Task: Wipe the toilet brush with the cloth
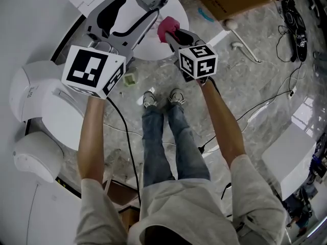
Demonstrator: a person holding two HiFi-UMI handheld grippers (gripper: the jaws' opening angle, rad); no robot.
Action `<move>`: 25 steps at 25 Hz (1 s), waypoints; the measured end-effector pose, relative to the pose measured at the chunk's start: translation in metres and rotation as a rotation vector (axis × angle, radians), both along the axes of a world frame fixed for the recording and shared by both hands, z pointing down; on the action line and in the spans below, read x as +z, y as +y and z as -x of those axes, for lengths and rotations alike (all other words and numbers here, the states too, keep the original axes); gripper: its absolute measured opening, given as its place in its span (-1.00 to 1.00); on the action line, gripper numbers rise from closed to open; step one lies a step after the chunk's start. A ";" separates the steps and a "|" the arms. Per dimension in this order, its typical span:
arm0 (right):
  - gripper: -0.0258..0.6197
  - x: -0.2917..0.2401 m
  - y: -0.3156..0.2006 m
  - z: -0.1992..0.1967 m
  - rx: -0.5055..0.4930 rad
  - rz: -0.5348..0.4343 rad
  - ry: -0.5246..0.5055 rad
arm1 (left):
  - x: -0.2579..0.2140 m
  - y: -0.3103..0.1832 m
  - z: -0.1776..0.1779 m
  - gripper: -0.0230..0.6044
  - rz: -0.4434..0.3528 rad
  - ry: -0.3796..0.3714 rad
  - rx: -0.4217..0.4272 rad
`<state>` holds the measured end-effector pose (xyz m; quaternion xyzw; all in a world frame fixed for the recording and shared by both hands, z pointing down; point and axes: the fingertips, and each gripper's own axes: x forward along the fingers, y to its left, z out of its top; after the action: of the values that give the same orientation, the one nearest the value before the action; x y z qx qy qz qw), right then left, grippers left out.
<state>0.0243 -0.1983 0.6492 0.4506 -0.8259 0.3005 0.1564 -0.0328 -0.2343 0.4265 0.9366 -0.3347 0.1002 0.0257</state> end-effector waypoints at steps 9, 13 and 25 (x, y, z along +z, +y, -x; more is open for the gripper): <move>-0.62 -0.021 0.013 -0.020 0.035 -0.073 0.009 | 0.009 0.016 0.082 -0.02 0.016 0.041 -0.251; -0.62 -0.034 0.034 -0.030 0.047 -0.124 0.042 | 0.064 0.049 0.115 -0.03 0.116 -0.015 -0.327; -0.62 -0.058 0.110 -0.065 0.046 -0.145 0.170 | 0.169 0.154 0.149 -0.84 0.334 -0.058 -0.515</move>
<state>0.0890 -0.0885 0.5915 0.5035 -0.8187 0.2040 0.1859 -0.1815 -0.0802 0.5953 0.8005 -0.5406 0.1709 0.1942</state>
